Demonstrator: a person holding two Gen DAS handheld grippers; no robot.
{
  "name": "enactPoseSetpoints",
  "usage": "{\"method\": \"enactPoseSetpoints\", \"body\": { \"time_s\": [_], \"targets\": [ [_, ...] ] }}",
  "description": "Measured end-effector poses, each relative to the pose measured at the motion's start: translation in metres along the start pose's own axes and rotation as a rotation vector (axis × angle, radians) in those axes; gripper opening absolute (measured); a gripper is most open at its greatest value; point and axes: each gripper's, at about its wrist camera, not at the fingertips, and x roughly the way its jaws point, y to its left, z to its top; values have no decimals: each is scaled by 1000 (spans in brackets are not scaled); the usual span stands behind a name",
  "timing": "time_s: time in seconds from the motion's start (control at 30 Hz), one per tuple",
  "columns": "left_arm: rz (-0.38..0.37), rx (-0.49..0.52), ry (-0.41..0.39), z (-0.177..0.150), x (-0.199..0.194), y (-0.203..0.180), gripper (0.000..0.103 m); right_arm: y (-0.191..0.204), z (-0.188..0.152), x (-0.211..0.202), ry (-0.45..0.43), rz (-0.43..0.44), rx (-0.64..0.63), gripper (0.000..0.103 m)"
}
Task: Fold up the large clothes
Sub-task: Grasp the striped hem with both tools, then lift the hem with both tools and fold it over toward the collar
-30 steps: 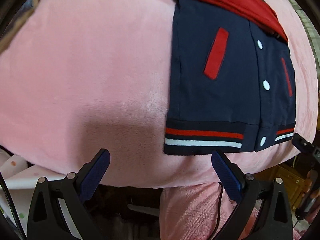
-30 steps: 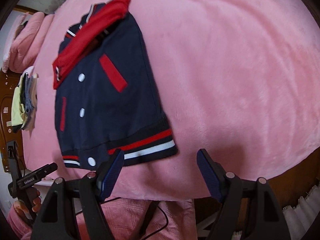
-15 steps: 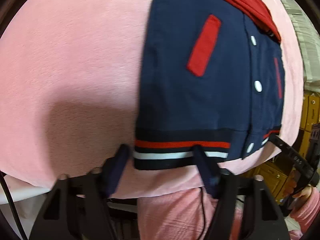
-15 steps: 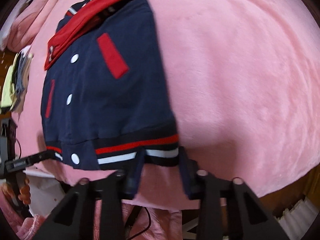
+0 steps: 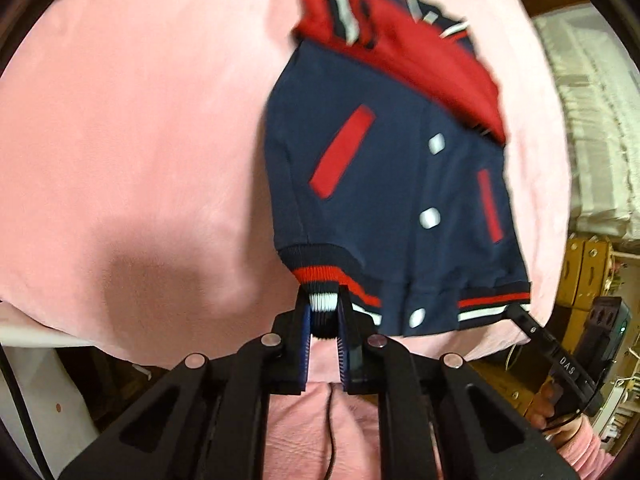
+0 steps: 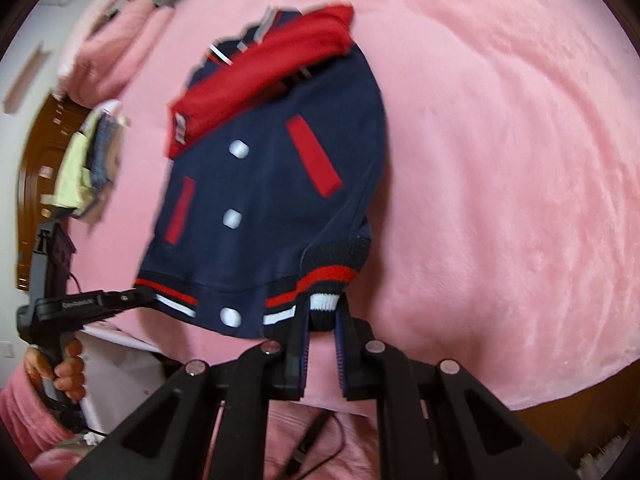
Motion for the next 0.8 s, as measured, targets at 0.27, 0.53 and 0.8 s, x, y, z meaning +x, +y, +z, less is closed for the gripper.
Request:
{"method": "enactPoseSetpoints", "body": {
  "time_s": [0.27,0.53,0.8],
  "targets": [
    [44,-65,-54,31,-49,-26,8,23,19,-42,-135,141,41,10],
    [97,-116,-51,91,-104,-37,6,24,72,-65,-196,249,203,10],
    [99,-170,5,162,-105,-43,4,19,125,-66,-211,236,320,10]
  ]
}}
